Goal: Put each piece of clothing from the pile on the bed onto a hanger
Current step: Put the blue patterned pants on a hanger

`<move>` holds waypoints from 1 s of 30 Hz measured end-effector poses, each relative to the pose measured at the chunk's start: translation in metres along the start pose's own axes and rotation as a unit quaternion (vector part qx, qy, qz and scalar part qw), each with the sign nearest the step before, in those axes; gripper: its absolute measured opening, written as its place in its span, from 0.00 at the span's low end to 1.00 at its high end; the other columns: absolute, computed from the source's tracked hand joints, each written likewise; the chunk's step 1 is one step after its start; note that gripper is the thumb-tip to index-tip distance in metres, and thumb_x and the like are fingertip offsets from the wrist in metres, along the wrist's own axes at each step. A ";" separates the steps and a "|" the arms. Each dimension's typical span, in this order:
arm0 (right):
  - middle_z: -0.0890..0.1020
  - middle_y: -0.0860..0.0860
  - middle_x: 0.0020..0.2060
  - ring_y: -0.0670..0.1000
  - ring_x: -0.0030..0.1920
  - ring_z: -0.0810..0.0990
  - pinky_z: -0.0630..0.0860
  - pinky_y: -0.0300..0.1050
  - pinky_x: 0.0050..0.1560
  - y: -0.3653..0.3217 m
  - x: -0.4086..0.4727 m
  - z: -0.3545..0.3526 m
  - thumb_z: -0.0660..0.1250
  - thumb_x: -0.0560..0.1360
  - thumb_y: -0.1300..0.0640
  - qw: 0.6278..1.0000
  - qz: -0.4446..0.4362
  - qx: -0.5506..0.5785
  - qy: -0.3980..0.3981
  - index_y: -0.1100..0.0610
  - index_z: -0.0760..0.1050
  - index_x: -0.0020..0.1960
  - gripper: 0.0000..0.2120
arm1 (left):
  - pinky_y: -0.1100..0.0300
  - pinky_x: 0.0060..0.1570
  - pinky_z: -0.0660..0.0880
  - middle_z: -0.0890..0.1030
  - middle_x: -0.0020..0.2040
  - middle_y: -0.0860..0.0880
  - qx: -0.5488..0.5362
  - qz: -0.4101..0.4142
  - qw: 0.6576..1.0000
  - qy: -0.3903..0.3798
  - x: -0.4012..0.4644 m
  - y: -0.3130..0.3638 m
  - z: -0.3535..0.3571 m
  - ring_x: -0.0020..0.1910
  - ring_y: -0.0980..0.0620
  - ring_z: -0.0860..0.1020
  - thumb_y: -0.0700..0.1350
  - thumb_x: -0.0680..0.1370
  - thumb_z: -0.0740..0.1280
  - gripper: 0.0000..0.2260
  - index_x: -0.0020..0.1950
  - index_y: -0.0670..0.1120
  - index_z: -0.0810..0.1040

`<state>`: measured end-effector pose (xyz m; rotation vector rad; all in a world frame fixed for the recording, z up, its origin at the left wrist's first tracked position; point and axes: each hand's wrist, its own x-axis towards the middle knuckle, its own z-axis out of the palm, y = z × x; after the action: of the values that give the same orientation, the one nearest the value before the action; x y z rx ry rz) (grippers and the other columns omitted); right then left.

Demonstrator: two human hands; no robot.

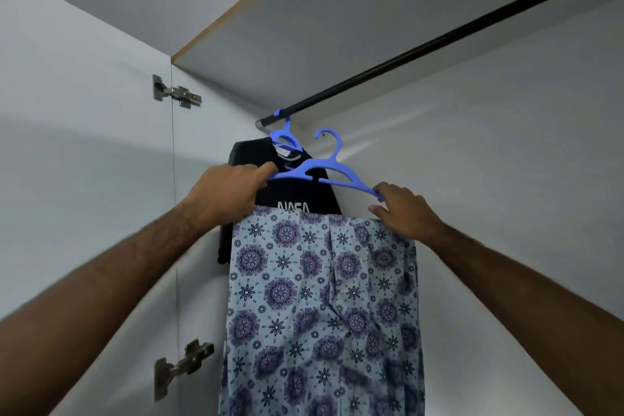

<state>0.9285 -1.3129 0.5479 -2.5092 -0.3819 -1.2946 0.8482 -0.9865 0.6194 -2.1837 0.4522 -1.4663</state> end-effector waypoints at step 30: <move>0.73 0.58 0.60 0.58 0.57 0.74 0.75 0.57 0.58 -0.022 0.275 0.167 0.58 0.82 0.42 0.966 -0.143 0.206 0.062 0.58 0.67 0.69 0.24 | 0.52 0.39 0.69 0.82 0.50 0.39 0.188 -0.122 0.974 0.024 0.219 -0.044 0.146 0.46 0.36 0.80 0.43 0.79 0.63 0.19 0.70 0.45 0.67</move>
<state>1.1989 -1.2034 0.6845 -2.0666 -0.9081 -1.3022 1.0659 -1.0336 0.7658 -1.9519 -0.0829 -1.5827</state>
